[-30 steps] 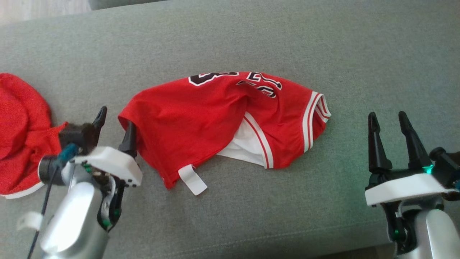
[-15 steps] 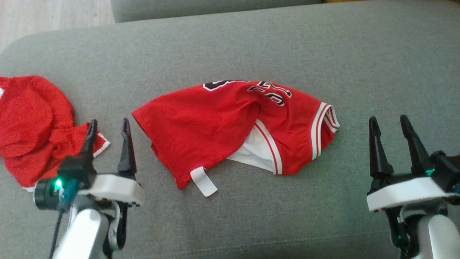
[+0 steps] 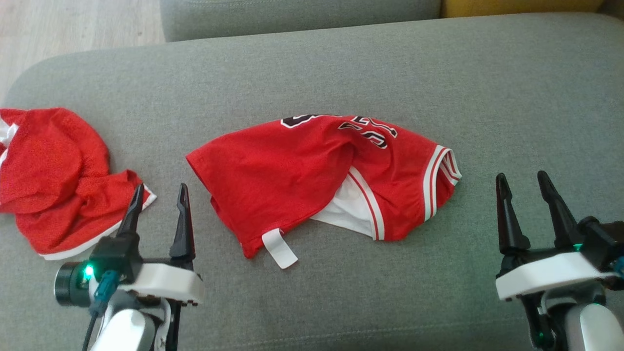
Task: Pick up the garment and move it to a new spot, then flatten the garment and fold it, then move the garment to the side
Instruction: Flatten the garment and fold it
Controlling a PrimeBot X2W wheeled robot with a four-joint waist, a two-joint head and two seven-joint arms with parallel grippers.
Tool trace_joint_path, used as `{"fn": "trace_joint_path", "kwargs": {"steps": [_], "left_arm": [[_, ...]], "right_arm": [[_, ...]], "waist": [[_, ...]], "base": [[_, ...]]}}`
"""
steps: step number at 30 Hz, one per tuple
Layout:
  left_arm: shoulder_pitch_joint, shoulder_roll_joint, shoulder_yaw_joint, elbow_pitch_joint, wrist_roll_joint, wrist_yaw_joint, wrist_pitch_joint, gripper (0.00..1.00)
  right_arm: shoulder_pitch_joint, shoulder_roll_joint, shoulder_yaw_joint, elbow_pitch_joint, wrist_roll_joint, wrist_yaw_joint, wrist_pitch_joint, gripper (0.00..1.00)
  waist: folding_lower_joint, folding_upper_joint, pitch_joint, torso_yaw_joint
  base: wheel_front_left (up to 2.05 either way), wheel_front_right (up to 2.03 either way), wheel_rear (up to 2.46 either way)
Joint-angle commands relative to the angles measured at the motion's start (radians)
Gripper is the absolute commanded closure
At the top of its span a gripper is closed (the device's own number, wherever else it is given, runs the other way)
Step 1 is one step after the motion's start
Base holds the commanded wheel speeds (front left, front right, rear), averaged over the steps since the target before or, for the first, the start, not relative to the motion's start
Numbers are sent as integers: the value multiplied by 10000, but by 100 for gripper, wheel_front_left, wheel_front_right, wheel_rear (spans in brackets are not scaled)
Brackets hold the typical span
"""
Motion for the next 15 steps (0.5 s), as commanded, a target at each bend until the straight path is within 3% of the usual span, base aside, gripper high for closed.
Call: {"fn": "trace_joint_path", "kwargs": {"steps": [1,8,15], "left_arm": [[-311,242,309,-368,80,62,-19,0],[-478,236,207,-352,81,21,-10,0],[-938,47,-72,-407,209,-17,-12,0]], "right_arm": [[-238,-49,266,-422,-23,40,16,0],[-304,-49,457,-308,-130,40,170,0],[-599,-456,1596,822,72,40,518,0]], "waist": [[0,-1,30,5],[0,-1,184,91],[0,-1,687,424]], "base": [[0,0,0],[0,0,0],[0,0,0]]}}
